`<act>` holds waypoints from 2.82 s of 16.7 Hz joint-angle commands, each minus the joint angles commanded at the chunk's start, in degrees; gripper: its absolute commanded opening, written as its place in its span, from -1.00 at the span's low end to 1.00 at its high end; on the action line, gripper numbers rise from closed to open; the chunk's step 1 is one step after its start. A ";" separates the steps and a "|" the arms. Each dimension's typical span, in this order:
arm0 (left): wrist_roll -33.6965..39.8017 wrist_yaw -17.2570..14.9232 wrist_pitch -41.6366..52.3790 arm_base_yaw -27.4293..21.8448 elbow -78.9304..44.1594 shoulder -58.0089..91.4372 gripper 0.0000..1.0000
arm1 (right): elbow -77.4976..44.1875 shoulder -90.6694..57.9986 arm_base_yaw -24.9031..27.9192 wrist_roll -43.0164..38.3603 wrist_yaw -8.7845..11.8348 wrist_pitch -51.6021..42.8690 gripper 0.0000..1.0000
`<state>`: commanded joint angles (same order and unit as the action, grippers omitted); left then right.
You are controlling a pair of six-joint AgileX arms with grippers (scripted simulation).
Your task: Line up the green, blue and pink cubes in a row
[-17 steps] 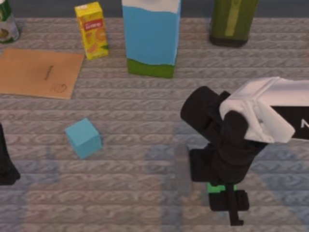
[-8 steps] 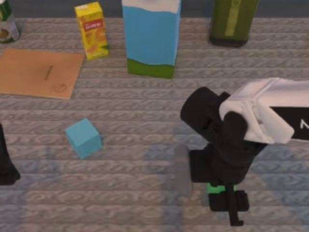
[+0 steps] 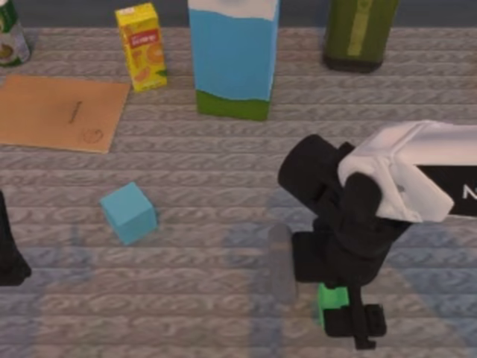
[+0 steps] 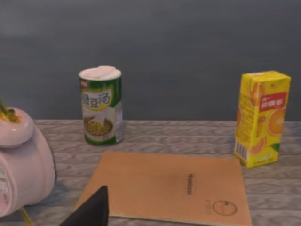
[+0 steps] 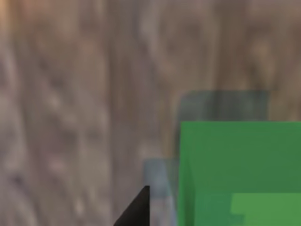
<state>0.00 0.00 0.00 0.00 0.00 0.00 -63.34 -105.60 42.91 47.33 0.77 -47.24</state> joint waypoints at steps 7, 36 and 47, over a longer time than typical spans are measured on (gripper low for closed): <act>0.00 0.00 0.00 0.00 0.00 0.00 1.00 | 0.00 0.00 0.00 0.00 0.00 0.00 1.00; -13.52 0.21 25.85 -7.79 -35.25 42.94 1.00 | 18.90 47.74 -19.04 -16.97 2.87 11.21 1.00; -30.72 -0.14 58.42 -18.12 -78.61 101.89 1.00 | 57.35 97.27 -39.39 -42.49 0.62 41.61 1.00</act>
<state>-30.72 -0.14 58.42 -18.12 -78.61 101.89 -5.99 -8.33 3.52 4.84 1.39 -5.63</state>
